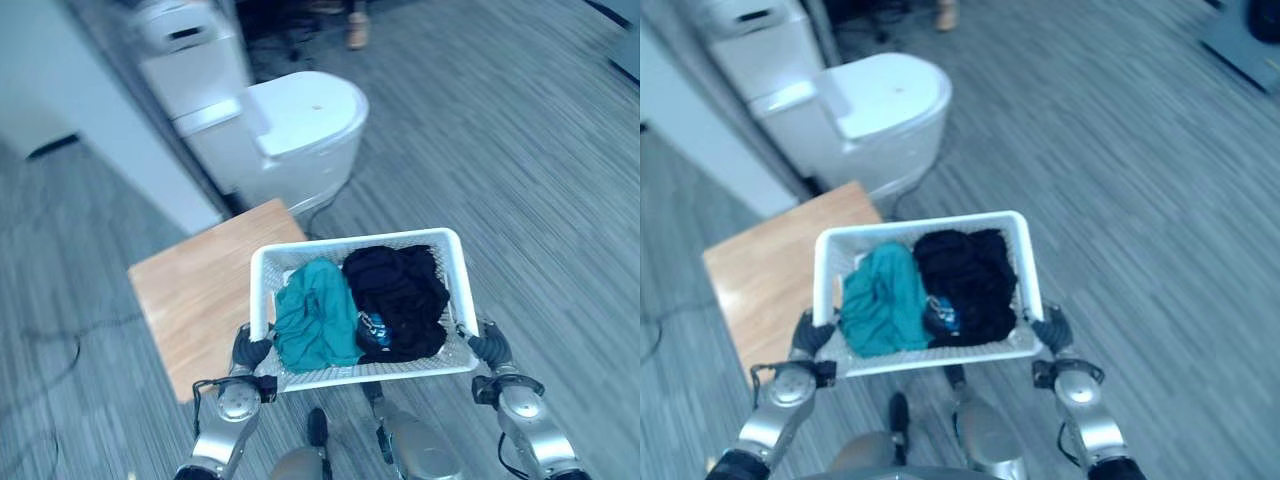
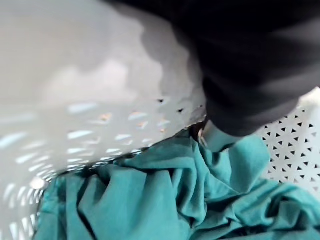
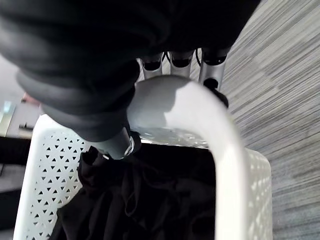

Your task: Grab the laundry basket,head to the washer,open it,put in the laundry and shut it.

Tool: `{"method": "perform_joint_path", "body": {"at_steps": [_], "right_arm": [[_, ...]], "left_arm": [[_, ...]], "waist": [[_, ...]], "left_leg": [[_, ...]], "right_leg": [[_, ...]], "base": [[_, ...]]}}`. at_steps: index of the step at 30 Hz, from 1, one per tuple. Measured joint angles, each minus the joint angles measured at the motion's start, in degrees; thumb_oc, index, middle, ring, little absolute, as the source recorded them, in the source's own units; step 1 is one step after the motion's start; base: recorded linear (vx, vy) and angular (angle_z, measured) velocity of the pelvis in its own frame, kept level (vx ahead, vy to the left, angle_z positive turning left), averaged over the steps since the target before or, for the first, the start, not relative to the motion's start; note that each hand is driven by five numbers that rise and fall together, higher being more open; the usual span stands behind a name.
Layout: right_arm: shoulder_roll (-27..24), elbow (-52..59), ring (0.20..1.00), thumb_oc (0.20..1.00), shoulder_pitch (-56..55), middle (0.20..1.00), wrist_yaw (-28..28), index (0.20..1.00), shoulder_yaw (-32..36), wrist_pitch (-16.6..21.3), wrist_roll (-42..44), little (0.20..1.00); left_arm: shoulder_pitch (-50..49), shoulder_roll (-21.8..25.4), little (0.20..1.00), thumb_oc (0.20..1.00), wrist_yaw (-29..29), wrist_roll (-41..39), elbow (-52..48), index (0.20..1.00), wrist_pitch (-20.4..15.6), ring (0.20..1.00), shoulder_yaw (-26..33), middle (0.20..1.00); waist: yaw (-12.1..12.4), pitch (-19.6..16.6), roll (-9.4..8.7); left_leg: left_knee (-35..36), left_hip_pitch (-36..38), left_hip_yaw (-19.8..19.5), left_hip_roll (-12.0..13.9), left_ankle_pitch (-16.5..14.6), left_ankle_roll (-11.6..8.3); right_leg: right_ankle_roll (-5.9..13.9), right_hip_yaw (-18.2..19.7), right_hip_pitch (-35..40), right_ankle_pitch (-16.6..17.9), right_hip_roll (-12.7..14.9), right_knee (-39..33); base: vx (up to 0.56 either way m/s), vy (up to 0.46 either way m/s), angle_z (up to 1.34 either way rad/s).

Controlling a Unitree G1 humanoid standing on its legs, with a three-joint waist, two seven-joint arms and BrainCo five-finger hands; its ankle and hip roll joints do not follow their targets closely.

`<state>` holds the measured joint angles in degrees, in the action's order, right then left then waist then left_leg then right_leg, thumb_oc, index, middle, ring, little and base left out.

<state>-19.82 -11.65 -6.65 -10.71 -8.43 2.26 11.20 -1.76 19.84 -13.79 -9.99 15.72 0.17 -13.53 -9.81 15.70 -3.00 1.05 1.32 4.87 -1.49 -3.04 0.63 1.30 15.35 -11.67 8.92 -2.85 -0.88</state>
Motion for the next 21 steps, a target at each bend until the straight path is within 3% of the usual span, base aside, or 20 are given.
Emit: {"method": "perform_joint_path", "body": {"at_steps": [2,3,4,5,6,7,8,9,10,11,13,14,15,16,17,18,19,21], "right_arm": [[0.74,1.85,0.200,0.200,-1.23,0.200,0.18,0.200,0.85,0.13,0.02,0.200],[0.81,2.60,0.200,0.200,-1.05,0.200,0.15,0.200,0.88,0.22,0.03,0.200],[0.86,2.44,0.200,0.200,-0.63,0.200,0.16,0.200,0.81,0.19,0.06,0.200],[1.24,2.28,0.200,0.200,-0.12,0.200,0.12,0.200,0.69,0.20,0.09,0.200],[1.21,2.21,0.200,0.200,-0.30,0.200,0.05,0.200,0.68,0.19,0.10,0.200],[1.26,1.72,0.200,0.200,-0.03,0.200,-0.02,0.200,0.74,0.19,0.11,0.200],[1.41,1.50,0.200,0.200,0.06,0.200,-0.05,0.200,0.78,0.21,0.12,0.200],[1.90,1.54,0.200,0.200,0.17,0.200,-0.09,0.200,0.28,0.28,0.11,0.200],[2.06,1.54,0.200,0.200,0.30,0.200,-0.18,0.200,-0.44,0.27,0.07,0.200],[2.04,1.75,0.200,0.200,0.28,0.200,-0.15,0.200,-1.24,0.28,0.01,0.200],[0.62,1.55,0.200,0.200,-0.62,0.200,-0.30,0.200,-1.15,-0.09,0.02,0.200],[0.37,1.45,0.200,0.200,-0.67,0.200,-0.28,0.200,-1.15,-0.10,0.03,0.200],[0.53,1.44,0.200,0.200,-0.67,0.200,-0.27,0.200,-1.18,-0.13,0.03,0.200],[0.13,1.47,0.200,0.200,-0.27,0.200,-0.09,0.200,-1.44,-0.14,0.02,0.200],[-0.41,1.47,0.200,0.200,0.21,0.200,-0.11,0.200,-1.89,-0.13,0.02,0.200],[-1.49,1.62,0.200,0.200,0.77,0.200,-0.13,0.200,-2.55,-0.14,0.01,0.200],[-2.55,2.53,0.200,0.200,0.95,0.200,-0.15,0.200,-2.96,-0.11,0.01,0.200],[-4.18,2.63,0.200,0.200,2.77,0.200,-0.23,0.200,-3.37,-0.05,0.05,0.200]], "left_arm": [[-0.05,0.82,0.200,0.200,0.27,0.06,-0.32,0.200,0.00,0.200,-0.57,0.200],[0.42,1.31,0.200,0.200,0.27,0.06,-0.68,0.200,0.00,0.200,-0.39,0.200],[0.62,1.38,0.200,0.200,0.28,0.06,-0.90,0.200,-0.01,0.200,-0.08,0.200],[0.62,1.53,0.200,0.200,0.31,0.06,-1.03,0.200,-0.01,0.200,0.19,0.200],[1.73,1.88,0.200,0.200,0.44,0.06,-0.92,0.200,-0.01,0.200,0.23,0.200],[1.37,1.53,0.200,0.200,0.47,0.06,-0.76,0.200,-0.01,0.200,0.35,0.200],[1.29,1.41,0.200,0.200,0.46,0.07,-0.60,0.200,-0.02,0.200,0.37,0.200],[0.46,1.19,0.200,0.200,0.45,0.00,-0.08,0.200,-0.04,0.200,0.73,0.200],[-0.37,0.68,0.200,0.200,0.42,-0.05,0.11,0.200,-0.05,0.200,1.02,0.200],[-0.96,1.12,0.200,0.200,0.45,-0.09,0.60,0.200,-0.07,0.200,2.26,0.200],[-1.15,-0.42,0.200,0.200,0.69,-0.03,1.26,0.200,-0.07,0.200,1.75,0.200],[-1.41,-0.45,0.200,0.200,0.70,-0.02,1.29,0.200,-0.07,0.200,1.48,0.200],[-1.91,-0.40,0.200,0.200,0.72,-0.06,1.29,0.200,-0.07,0.200,1.49,0.200],[-3.18,-0.63,0.200,0.200,0.71,-0.12,0.93,0.200,-0.09,0.200,1.54,0.200],[-3.92,-0.75,0.200,0.200,0.66,-0.28,0.71,0.200,-0.12,0.200,1.57,0.200],[-4.72,-0.93,0.200,0.200,0.59,-0.54,0.35,0.200,-0.26,0.200,1.54,0.200],[-4.94,-0.93,0.200,0.200,0.57,-0.62,-0.60,0.200,-0.27,0.200,1.60,0.200],[-4.70,-1.63,0.200,0.200,0.13,-0.74,-1.59,0.200,-1.06,0.200,2.13,0.200]], "waist": [[-1.68,-1.65,-0.51],[-1.96,-1.79,-0.77],[-1.75,-1.80,-0.57],[-1.06,-1.70,-0.39],[-1.16,-1.71,-0.42],[-0.62,-1.62,-0.23],[0.67,-1.64,-0.22],[1.83,-1.50,0.15],[2.96,-1.69,-0.17],[3.80,-1.59,0.02],[3.01,-2.35,2.20],[2.43,-2.29,2.41],[2.30,-2.30,2.29],[2.80,-2.41,2.20],[3.89,-2.46,2.35],[5.25,-2.74,2.62],[5.20,-2.95,2.61],[6.99,-2.27,1.18]], "left_leg": [[0.20,0.37,6.17,-0.02,0.01,0.23],[0.50,0.84,12.02,0.34,-0.03,0.40],[0.73,0.84,14.60,0.73,-0.20,0.62],[1.02,0.94,18.03,1.72,-0.34,0.80],[0.87,1.08,18.33,2.35,-0.35,0.79],[1.24,1.77,21.12,3.10,-0.40,0.71],[1.44,2.48,22.23,3.70,-0.41,0.73],[1.11,4.65,25.36,5.63,-0.81,0.09],[0.84,5.56,25.98,6.32,-0.89,-0.02],[-0.15,5.76,24.15,7.49,-1.05,-0.27],[-2.00,6.36,20.99,9.42,-1.35,-0.76],[-4.81,6.00,20.52,10.62,-1.37,-0.93],[-10.09,5.19,20.35,12.00,-1.34,-0.99],[-23.63,1.85,19.41,15.38,-0.67,-1.65],[-29.99,0.18,17.21,16.38,0.32,-1.91],[-33.48,-1.56,14.36,16.00,-1.33,-4.58],[-34.66,-4.48,11.10,14.06,-3.06,-6.92],[-25.79,-9.83,0.85,3.84,-6.24,-6.39]], "right_leg": [[0.21,2.67,-1.73,-0.02,-0.05,-0.88],[0.87,1.70,-3.19,-0.59,0.51,-1.48],[1.05,-1.08,-4.40,-1.83,0.82,-0.68],[1.70,-9.95,-6.84,-2.48,1.92,2.26],[1.64,-14.76,-7.09,-2.53,3.41,3.22],[0.22,-25.09,-7.05,-3.79,5.99,4.53],[0.07,-31.13,-6.59,-4.35,7.81,5.55],[0.06,-42.38,-2.75,-6.08,11.80,6.40],[0.95,-44.72,-1.89,-5.71,12.16,6.08],[1.43,-41.67,-0.75,-3.61,10.31,5.07],[-2.01,-39.16,0.05,-4.91,7.50,5.93],[-3.49,-37.30,0.66,-5.99,6.44,6.46],[-4.13,-36.34,1.94,-6.85,5.50,6.07],[-5.37,-33.84,4.47,-7.66,3.76,4.46],[-5.83,-31.62,5.37,-7.44,2.93,4.44],[-6.64,-29.34,5.94,-6.70,2.18,4.32],[-7.06,-28.05,6.59,-6.45,1.90,3.38],[-6.28,-21.84,8.07,-6.19,2.05,1.24]], "base": [[-0.05,-0.002,-1.58],[-0.06,-0.072,-1.99],[-0.05,-0.190,-2.24],[-0.01,-0.118,-1.49],[0.08,-0.180,-1.33],[0.11,-0.135,-1.02],[0.24,-0.306,-1.39],[0.16,-0.240,-1.60],[0.20,-0.246,-1.51],[0.14,-0.176,-0.82],[0.22,-0.291,-0.22],[0.22,-0.271,-0.13],[0.20,-0.216,-0.50],[0.11,-0.168,-0.82],[0.11,-0.091,-1.39],[0.13,-0.050,-1.23],[0.14,-0.003,-1.04],[0.26,-0.001,-1.24]]}}
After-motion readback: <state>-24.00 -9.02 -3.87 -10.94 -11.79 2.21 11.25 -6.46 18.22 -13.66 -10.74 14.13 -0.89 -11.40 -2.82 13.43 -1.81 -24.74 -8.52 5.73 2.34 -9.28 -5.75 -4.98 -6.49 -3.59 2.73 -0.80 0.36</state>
